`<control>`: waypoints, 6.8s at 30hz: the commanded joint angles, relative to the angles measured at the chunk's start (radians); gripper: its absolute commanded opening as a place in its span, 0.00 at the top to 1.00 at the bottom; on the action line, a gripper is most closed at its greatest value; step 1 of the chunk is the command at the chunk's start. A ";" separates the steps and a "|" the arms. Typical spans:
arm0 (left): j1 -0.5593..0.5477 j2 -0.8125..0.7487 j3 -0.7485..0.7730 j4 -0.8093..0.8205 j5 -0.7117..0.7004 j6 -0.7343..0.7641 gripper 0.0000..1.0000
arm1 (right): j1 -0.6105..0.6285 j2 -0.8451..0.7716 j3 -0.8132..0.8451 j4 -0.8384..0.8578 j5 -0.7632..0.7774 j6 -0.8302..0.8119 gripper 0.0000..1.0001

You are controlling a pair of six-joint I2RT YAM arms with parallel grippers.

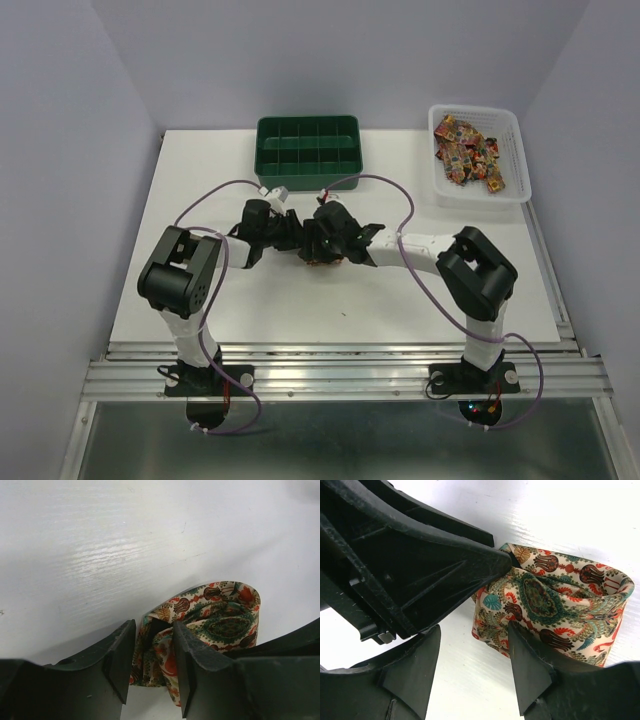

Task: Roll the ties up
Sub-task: Roll the tie

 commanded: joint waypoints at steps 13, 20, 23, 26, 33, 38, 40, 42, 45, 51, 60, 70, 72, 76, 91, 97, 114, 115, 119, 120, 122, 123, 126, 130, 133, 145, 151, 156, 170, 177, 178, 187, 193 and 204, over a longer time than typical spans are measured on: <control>-0.076 -0.008 0.021 -0.074 0.032 0.048 0.54 | -0.002 -0.106 0.060 0.054 0.153 -0.087 0.37; -0.080 0.004 0.029 -0.078 0.029 0.049 0.54 | -0.006 -0.155 0.050 0.044 0.201 -0.103 0.37; -0.083 0.002 0.034 -0.080 0.032 0.049 0.54 | -0.015 -0.163 0.032 0.060 0.200 -0.107 0.36; -0.086 -0.001 0.034 -0.080 0.032 0.051 0.54 | -0.026 -0.140 0.043 0.078 0.200 -0.110 0.36; -0.088 -0.004 0.037 -0.086 0.030 0.054 0.54 | -0.047 -0.108 0.006 0.014 0.244 -0.070 0.36; -0.089 -0.013 0.035 -0.089 0.029 0.052 0.54 | -0.058 -0.131 -0.066 0.029 0.233 -0.035 0.37; -0.089 -0.018 0.035 -0.091 0.029 0.051 0.54 | -0.058 -0.142 -0.091 0.043 0.224 -0.024 0.37; -0.089 -0.025 0.035 -0.092 0.029 0.051 0.54 | -0.060 -0.154 -0.126 0.055 0.226 -0.027 0.37; -0.094 -0.030 0.034 -0.094 0.026 0.055 0.54 | -0.061 -0.180 -0.166 0.096 0.221 -0.033 0.37; -0.111 -0.027 0.043 -0.095 0.023 0.055 0.54 | -0.063 -0.212 -0.189 0.121 0.195 -0.043 0.37; -0.113 -0.079 0.043 -0.118 -0.010 0.017 0.54 | -0.064 -0.214 -0.252 0.147 0.128 0.017 0.38; -0.112 -0.122 0.038 -0.144 -0.053 -0.017 0.53 | -0.064 -0.206 -0.292 0.136 0.178 0.097 0.42; -0.112 -0.137 0.035 -0.157 -0.069 -0.029 0.52 | -0.063 -0.214 -0.299 0.139 0.187 0.105 0.42; -0.111 -0.206 0.017 -0.193 -0.135 -0.067 0.49 | -0.064 -0.229 -0.319 0.144 0.212 0.118 0.42; -0.214 -0.476 -0.264 -0.128 -0.105 -0.259 0.33 | -0.063 -0.249 -0.335 0.179 0.189 0.143 0.42; -0.304 -0.440 -0.258 -0.060 -0.114 -0.259 0.32 | -0.064 -0.251 -0.338 0.181 0.190 0.157 0.42; -0.363 -0.275 -0.178 -0.065 -0.244 -0.275 0.35 | -0.063 -0.243 -0.335 0.178 0.183 0.207 0.42; -0.364 -0.263 -0.174 -0.065 -0.238 -0.271 0.36 | -0.064 -0.243 -0.335 0.178 0.183 0.213 0.42; -0.373 -0.251 -0.169 -0.065 -0.253 -0.273 0.39 | -0.064 -0.240 -0.332 0.178 0.187 0.233 0.42; -0.373 -0.249 -0.169 -0.072 -0.272 -0.274 0.43 | -0.063 -0.240 -0.332 0.176 0.186 0.240 0.42; -0.373 -0.245 -0.163 -0.081 -0.290 -0.275 0.47 | -0.063 -0.241 -0.333 0.178 0.184 0.246 0.42; -0.373 -0.239 -0.160 -0.092 -0.306 -0.275 0.49 | -0.064 -0.244 -0.336 0.176 0.187 0.247 0.41; -0.375 -0.220 -0.140 -0.107 -0.318 -0.267 0.56 | -0.063 -0.252 -0.339 0.181 0.181 0.250 0.41; -0.373 -0.194 -0.112 -0.140 -0.347 -0.255 0.62 | -0.063 -0.263 -0.339 0.184 0.178 0.244 0.41; -0.373 -0.192 -0.098 -0.163 -0.373 -0.247 0.64 | -0.064 -0.264 -0.330 0.173 0.177 0.232 0.41; -0.373 -0.159 -0.048 -0.207 -0.378 -0.196 0.68 | -0.069 -0.278 -0.238 0.089 0.256 0.099 0.36; -0.373 -0.153 -0.039 -0.213 -0.373 -0.184 0.68 | -0.106 -0.287 -0.177 0.026 0.263 0.082 0.34; -0.373 -0.142 -0.029 -0.216 -0.372 -0.178 0.69 | -0.173 -0.330 -0.212 0.029 0.232 0.075 0.30; -0.373 -0.128 -0.016 -0.226 -0.366 -0.184 0.69 | -0.371 -0.309 -0.433 0.264 -0.236 0.000 0.20; -0.373 -0.127 -0.012 -0.226 -0.369 -0.187 0.69 | -0.382 -0.215 -0.428 0.305 -0.326 0.008 0.20; -0.375 -0.127 -0.011 -0.226 -0.372 -0.187 0.69 | -0.380 -0.206 -0.428 0.316 -0.336 0.011 0.20; -0.373 -0.110 0.003 -0.227 -0.384 -0.208 0.69 | -0.380 -0.149 -0.474 0.380 -0.480 0.029 0.30; -0.372 -0.110 0.015 -0.238 -0.433 -0.253 0.69 | -0.380 -0.146 -0.520 0.388 -0.506 0.040 0.35; -0.373 -0.091 0.027 -0.250 -0.456 -0.311 0.74 | -0.379 -0.152 -0.577 0.449 -0.589 0.069 0.31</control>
